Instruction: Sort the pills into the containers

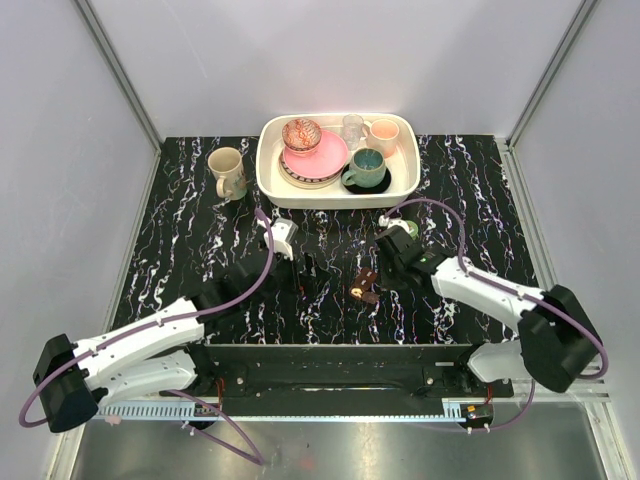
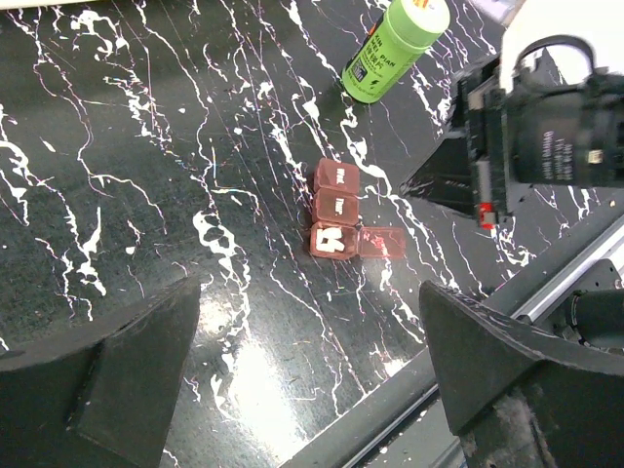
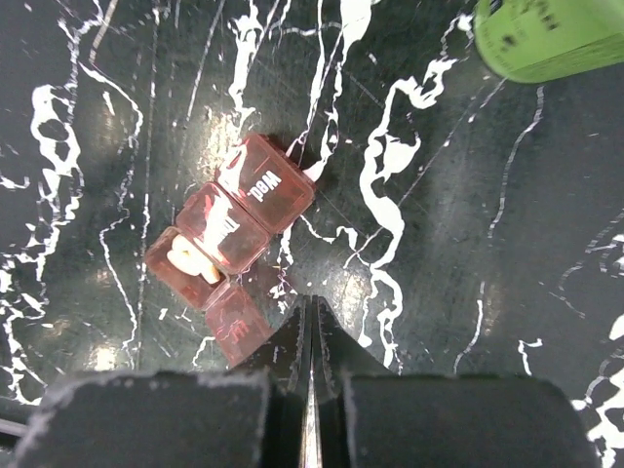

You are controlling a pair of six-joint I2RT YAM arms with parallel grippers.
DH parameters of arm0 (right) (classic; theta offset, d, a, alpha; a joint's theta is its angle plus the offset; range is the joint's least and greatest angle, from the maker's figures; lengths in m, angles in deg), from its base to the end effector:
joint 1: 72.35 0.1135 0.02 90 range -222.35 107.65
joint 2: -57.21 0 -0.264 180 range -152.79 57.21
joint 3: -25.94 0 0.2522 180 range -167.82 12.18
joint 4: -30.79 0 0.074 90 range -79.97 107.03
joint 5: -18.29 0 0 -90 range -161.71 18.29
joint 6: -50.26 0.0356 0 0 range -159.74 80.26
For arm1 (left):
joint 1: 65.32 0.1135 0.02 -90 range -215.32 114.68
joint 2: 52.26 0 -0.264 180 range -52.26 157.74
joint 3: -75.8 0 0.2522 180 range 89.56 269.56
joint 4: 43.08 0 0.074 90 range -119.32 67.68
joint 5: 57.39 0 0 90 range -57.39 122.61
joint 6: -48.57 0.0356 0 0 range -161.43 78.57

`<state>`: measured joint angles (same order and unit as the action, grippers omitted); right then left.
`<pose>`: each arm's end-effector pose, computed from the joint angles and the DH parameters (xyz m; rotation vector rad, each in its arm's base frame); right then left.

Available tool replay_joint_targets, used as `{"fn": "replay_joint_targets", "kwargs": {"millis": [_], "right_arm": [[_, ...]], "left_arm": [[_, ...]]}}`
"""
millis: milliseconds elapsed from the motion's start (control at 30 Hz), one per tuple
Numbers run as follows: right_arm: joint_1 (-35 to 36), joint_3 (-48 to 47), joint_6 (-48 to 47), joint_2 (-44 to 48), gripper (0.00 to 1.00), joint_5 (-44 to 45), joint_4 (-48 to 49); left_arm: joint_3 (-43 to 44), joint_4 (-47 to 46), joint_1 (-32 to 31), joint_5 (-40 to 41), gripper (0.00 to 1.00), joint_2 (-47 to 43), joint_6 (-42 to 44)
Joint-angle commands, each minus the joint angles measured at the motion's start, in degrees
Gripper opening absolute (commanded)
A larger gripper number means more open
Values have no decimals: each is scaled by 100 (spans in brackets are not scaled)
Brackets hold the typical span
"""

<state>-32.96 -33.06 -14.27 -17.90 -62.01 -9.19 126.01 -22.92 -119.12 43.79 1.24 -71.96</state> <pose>0.2011 0.1574 0.2081 -0.2430 2.5337 0.2338 0.1324 -0.1692 0.2679 0.2843 2.0331 -0.7539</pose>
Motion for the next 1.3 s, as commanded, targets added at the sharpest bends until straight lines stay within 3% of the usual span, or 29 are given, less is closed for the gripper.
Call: {"fn": "replay_joint_targets", "kwargs": {"millis": [0,533,833,1267], "right_arm": [[15,59,89,-346,0,-363,407],[15,-117,2,-1436,0,-222,837],[15,-670,-314,-2068,0,-143,794],[15,-1155,-1009,-2465,0,-679,811]], "left_arm": [[64,-270,19,-125,99,56,-41],[91,29,19,-63,99,-146,-33],[64,143,19,-37,99,-260,-68],[-32,310,19,69,99,-463,-68]]}}
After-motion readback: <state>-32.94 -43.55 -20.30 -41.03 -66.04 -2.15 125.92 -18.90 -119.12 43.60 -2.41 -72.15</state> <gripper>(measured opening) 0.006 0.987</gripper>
